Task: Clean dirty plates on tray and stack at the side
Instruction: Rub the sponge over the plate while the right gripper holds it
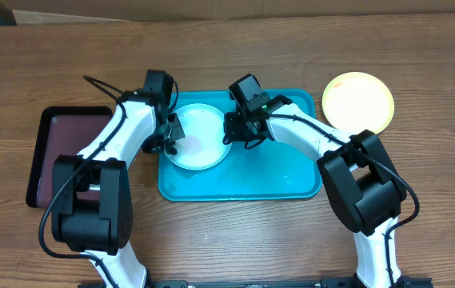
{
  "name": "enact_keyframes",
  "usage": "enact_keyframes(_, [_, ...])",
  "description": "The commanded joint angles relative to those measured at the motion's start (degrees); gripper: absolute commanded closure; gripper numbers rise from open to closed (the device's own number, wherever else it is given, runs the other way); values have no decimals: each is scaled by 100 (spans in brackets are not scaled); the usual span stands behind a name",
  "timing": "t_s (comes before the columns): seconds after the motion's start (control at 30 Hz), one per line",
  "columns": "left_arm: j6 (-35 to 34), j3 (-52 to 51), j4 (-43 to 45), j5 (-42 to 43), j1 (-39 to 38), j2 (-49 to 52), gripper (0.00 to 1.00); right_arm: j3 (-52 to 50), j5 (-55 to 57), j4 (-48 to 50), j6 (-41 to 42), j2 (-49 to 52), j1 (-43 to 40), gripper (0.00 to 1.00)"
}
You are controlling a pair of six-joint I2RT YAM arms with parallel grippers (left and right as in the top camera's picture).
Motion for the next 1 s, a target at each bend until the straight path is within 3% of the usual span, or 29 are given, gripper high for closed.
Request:
enact_keyframes(0.0, [170,710,-146,-214,129,4,96,-90,236,-33,-37,33,-94,96])
enact_keyframes(0.17, [494,822,308,1517,90,7,96,-90,313,35,-35,33,-94,96])
enact_keyframes(0.23, [450,673,601,1777,24,9,96,-90,313,66,-35,33,-94,96])
enact_keyframes(0.7, [-138,-428,1954,1775,-457,9,96,-90,310,33,-37,33,-92,96])
enact_keyframes(0.97, [-120,-479,1727,667,-299,9,96,-90,310,-46,-37,35,-92,96])
